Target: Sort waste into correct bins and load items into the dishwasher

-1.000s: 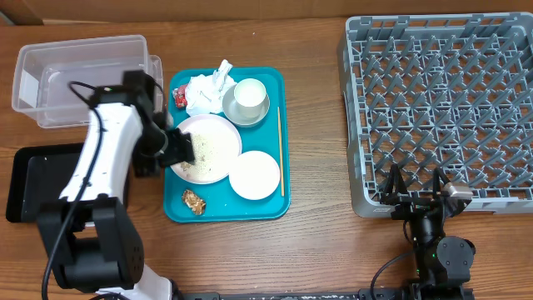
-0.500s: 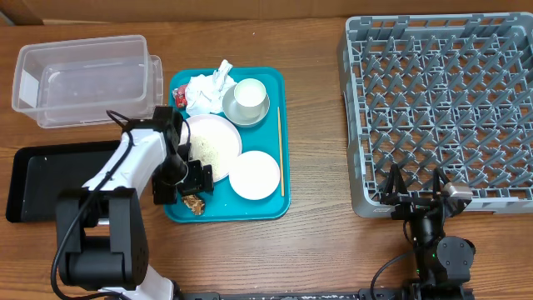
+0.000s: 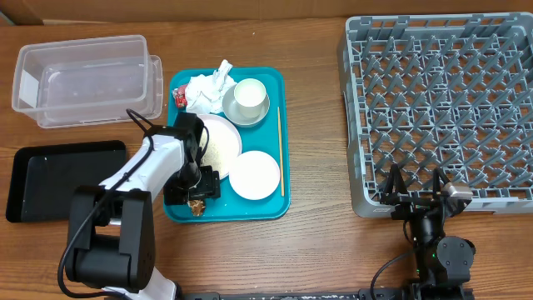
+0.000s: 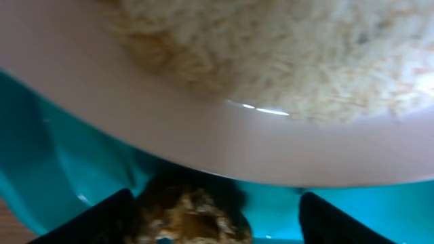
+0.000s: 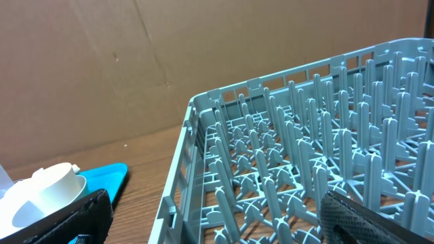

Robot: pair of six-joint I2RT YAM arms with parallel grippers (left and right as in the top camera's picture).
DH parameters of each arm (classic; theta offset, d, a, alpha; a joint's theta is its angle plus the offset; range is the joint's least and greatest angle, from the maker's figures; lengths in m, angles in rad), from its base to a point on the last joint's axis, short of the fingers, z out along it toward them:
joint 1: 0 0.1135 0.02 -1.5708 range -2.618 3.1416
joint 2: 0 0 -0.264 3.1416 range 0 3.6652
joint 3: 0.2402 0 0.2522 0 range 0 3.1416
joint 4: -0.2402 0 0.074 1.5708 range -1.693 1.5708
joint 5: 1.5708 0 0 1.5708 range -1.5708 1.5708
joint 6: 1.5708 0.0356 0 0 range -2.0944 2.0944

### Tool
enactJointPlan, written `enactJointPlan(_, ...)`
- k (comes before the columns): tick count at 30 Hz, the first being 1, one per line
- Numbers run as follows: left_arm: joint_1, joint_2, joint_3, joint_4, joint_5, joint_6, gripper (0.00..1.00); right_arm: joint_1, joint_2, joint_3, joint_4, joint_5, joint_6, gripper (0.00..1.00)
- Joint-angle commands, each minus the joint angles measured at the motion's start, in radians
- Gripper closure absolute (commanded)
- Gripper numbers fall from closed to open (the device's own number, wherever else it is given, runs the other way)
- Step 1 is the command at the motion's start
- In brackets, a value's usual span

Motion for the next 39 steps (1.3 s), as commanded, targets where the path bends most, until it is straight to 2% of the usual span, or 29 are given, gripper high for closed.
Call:
enactJointPlan(1, -0.004, 0.001, -0.016, 0.004, -0.092, -0.053, 0.23, -0.003, -0.008, -0.01, 0.007, -0.005, -0.006, 0.0)
enactJointPlan(8, -0.004, 0.001, -0.047, 0.039, -0.093, -0.079, 0.29, -0.003, -0.008, -0.01, 0.007, -0.005, -0.006, 0.0)
enactJointPlan(21, -0.004, 0.001, -0.04, 0.033, -0.093, -0.082, 0.59, -0.003, -0.008, -0.01, 0.007, -0.005, -0.006, 0.0)
enactJointPlan(32, 0.0, 0.001, 0.082, -0.095, -0.093, -0.082, 0.68, -0.003, -0.008, -0.01, 0.007, -0.005, -0.006, 0.0)
enactJointPlan(39, 0.028, 0.001, 0.216, -0.153, -0.153, -0.081, 0.62, -0.003, -0.008, -0.01, 0.007, -0.005, -0.006, 0.0)
